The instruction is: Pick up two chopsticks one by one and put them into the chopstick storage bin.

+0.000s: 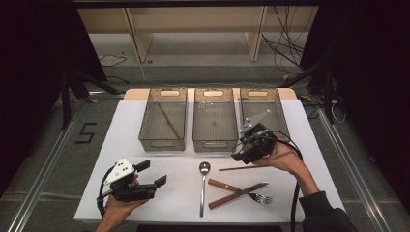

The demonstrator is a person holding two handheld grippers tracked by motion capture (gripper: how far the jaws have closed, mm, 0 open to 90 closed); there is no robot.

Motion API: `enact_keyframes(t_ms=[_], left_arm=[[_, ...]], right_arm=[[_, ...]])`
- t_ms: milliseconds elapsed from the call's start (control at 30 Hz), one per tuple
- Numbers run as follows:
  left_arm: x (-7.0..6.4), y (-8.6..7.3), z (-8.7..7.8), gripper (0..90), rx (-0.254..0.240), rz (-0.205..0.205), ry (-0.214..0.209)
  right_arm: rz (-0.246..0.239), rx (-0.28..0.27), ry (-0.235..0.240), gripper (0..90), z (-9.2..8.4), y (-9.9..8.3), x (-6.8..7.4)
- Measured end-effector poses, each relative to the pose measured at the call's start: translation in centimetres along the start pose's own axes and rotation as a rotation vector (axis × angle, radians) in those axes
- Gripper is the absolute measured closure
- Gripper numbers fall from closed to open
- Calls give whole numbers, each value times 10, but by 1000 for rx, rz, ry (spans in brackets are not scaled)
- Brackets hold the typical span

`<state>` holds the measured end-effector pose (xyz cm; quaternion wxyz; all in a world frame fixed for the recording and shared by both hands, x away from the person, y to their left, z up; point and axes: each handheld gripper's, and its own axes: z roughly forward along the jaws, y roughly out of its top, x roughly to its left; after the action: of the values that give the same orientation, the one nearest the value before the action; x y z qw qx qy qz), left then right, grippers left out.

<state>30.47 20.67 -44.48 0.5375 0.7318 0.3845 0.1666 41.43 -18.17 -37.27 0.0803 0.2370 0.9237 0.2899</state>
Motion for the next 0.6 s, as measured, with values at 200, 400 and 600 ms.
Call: enact_keyframes(t_ms=[200, 400, 600], left_arm=[[0, 0, 0, 157, 0, 0, 0], [0, 0, 0, 157, -1, 1, 1], [-1, 0, 1, 156, -1, 2, -2]], right_arm=[[-14, 70, -23, 317, 9, -12, -4], [-41, 146, -44, 294, 17, -23, -7], [-33, 176, -47, 294, 22, -31, -15]])
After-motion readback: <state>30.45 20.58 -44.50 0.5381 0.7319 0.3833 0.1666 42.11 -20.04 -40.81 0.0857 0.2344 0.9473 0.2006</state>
